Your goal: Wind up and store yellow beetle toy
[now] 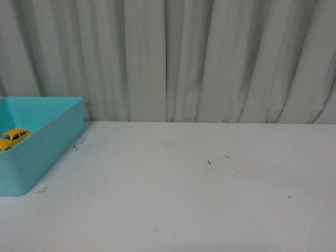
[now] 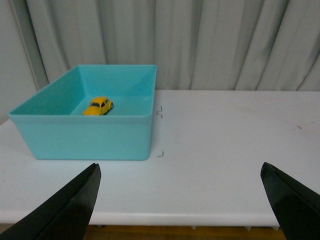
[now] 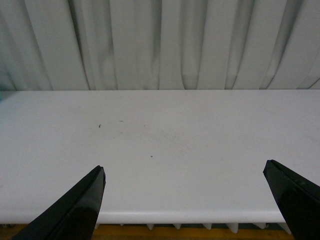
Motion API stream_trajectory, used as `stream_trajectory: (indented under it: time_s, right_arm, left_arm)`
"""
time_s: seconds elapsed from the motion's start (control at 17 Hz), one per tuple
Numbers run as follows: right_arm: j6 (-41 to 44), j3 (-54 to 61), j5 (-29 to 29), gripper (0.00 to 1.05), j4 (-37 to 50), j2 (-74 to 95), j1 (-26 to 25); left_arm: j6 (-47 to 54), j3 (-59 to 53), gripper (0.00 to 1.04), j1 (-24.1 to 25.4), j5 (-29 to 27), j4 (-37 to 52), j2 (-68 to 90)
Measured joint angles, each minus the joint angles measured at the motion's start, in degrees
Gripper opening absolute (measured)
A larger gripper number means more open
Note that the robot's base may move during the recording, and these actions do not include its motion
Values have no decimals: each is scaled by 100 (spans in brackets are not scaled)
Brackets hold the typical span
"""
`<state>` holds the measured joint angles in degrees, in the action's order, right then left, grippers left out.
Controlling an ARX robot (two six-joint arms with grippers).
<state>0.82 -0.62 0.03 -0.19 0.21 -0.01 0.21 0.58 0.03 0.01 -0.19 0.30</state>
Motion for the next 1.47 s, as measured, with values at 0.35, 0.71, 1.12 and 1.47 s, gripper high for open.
stream_trajectory:
  time_s: [0.35, 0.71, 1.12, 1.47]
  right_arm:
    - [0, 0, -4, 98, -4, -2, 0]
    - [-2, 0, 2, 98, 4, -2, 0]
    - [0, 0, -4, 98, 2, 0, 0]
    - [-2, 0, -2, 98, -13, 0, 0]
  left_arm:
    - [0, 0, 98, 0, -4, -4, 0]
    - [-2, 0, 98, 0, -2, 0, 2]
    - [-4, 0, 98, 0, -7, 0, 0]
    - [-4, 0, 98, 0, -2, -13, 2]
